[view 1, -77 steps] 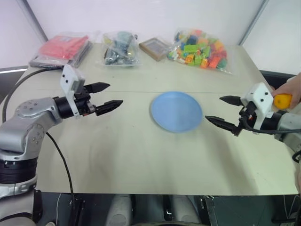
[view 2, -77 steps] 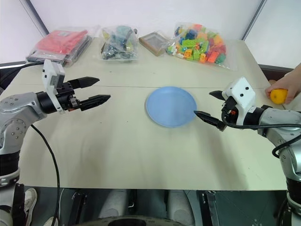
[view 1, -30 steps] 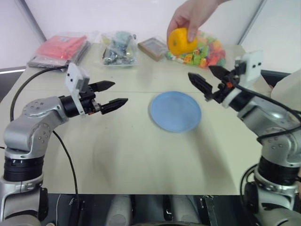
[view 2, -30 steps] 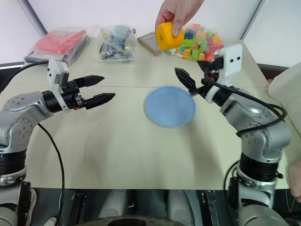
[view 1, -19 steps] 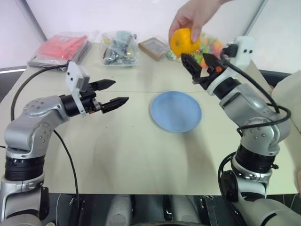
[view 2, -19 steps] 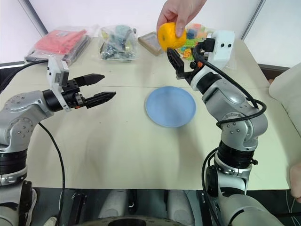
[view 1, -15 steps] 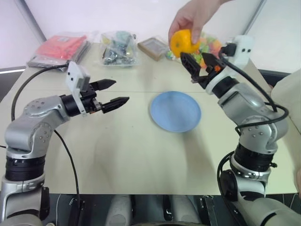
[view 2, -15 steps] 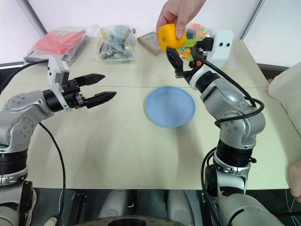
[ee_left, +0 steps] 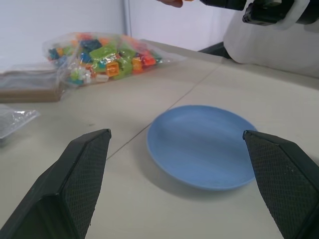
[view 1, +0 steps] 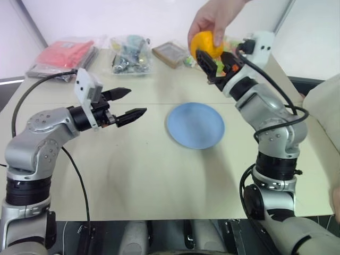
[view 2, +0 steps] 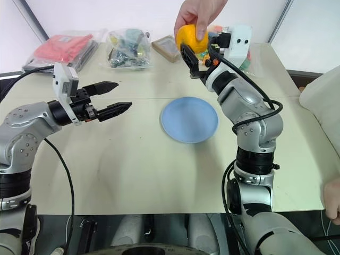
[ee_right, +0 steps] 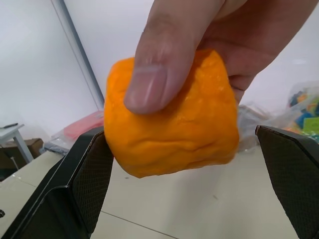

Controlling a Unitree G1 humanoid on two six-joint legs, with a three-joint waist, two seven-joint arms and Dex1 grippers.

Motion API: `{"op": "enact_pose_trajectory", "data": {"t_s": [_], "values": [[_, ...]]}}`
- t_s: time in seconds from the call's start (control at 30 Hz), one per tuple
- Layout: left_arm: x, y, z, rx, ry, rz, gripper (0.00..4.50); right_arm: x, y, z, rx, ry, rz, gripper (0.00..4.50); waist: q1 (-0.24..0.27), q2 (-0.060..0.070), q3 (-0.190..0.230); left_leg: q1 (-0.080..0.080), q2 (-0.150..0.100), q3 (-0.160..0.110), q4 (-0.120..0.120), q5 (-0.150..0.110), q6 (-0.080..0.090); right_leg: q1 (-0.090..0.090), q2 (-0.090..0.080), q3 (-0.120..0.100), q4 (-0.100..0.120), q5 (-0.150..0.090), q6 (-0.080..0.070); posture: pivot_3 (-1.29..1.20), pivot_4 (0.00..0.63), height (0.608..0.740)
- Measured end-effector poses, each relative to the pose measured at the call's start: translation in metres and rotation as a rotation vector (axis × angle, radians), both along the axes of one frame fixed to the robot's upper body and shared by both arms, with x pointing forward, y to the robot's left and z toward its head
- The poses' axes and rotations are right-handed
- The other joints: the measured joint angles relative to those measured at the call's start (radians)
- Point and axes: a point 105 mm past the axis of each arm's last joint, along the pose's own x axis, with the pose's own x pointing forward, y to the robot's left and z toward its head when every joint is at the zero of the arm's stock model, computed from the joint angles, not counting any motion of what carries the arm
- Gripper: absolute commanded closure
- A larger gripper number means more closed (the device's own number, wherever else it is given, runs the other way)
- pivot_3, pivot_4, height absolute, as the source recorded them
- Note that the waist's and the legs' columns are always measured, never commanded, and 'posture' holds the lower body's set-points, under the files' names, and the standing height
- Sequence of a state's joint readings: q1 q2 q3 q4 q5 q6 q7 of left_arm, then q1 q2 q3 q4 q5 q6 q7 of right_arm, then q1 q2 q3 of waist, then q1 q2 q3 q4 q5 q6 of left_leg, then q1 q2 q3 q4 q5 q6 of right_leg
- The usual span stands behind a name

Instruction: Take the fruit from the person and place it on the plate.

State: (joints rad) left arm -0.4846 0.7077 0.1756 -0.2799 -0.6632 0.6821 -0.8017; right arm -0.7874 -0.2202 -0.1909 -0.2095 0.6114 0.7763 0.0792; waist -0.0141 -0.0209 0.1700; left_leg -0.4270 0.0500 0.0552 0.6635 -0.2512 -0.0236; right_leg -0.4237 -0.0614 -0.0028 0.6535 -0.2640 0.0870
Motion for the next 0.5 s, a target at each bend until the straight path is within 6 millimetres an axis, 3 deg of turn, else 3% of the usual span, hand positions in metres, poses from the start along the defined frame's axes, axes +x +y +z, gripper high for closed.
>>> {"op": "enact_pose_trajectory", "data": {"t_s": [0.17,0.5], "values": [[-0.0007,-0.0004,0.0002,0.002,-0.004,0.003,0.0,0.0031,0.0042,0.0009,-0.001,-0.009,0.007,2.28,0.001,0.0,0.0,0.0,0.0,0.0,0.0,0.0,0.0,0.0,0.0,0.0,0.0,0.0,0.0,0.0,0.15,0.731],[-0.0001,0.0003,0.0002,0.001,-0.006,0.015,0.0,0.004,0.0049,-0.0001,-0.012,-0.012,0.01,2.34,0.0,0.0,0.0,0.0,0.0,0.0,0.0,0.0,0.0,0.0,0.0,0.0,0.0,0.0,0.0,0.0,0.15,0.731]]}}
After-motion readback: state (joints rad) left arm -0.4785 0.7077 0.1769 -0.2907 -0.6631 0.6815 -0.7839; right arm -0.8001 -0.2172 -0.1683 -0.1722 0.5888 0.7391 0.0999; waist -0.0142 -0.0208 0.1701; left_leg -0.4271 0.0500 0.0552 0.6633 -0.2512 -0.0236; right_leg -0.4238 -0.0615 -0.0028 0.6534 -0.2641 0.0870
